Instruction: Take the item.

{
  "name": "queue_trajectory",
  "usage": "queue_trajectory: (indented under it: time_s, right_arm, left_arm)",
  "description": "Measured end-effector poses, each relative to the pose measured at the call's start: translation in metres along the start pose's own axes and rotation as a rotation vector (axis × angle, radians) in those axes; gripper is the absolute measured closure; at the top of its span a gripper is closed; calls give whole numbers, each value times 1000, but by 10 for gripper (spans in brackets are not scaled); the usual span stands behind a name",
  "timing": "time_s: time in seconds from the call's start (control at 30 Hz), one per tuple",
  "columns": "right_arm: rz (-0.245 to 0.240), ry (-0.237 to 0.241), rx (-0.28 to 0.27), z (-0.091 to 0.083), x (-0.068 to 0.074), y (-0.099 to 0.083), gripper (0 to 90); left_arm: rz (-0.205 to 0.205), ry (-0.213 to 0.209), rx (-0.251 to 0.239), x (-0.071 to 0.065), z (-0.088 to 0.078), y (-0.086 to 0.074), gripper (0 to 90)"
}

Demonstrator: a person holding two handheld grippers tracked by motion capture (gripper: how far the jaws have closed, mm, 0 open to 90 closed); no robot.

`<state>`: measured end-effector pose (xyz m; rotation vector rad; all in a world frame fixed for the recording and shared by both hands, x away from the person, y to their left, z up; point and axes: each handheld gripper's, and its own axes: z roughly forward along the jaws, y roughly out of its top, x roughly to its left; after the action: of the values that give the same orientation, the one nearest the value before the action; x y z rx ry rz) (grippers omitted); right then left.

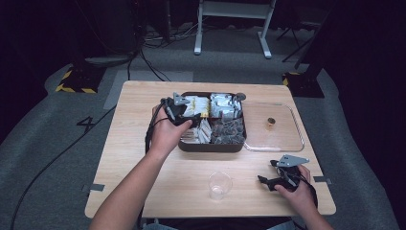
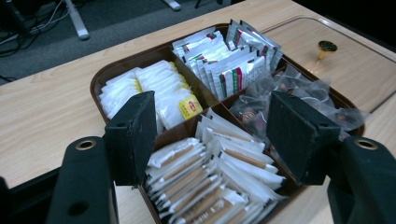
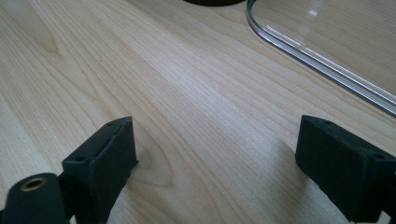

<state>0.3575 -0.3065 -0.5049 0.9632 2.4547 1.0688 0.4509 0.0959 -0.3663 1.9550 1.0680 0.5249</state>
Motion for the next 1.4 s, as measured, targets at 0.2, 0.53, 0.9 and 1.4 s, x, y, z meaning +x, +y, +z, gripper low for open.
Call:
queue_trajectory:
  time_s: [0.2, 0.53, 0.9, 1.4]
  right_arm:
    - [1, 0, 0, 0, 0, 0, 125]
    - [1, 0, 0, 0, 0, 0, 125]
    - [-1, -1, 1, 0, 0, 0, 125]
    - [-4, 2, 0, 0, 0, 0, 125]
  left_arm:
    - [-16, 0, 2, 4, 13, 10, 343]
    - [-38, 17, 55, 14, 43, 25, 356]
    - [-119, -12, 145, 29, 93, 28, 420]
    - [-184, -18, 253, 37, 139, 15, 548]
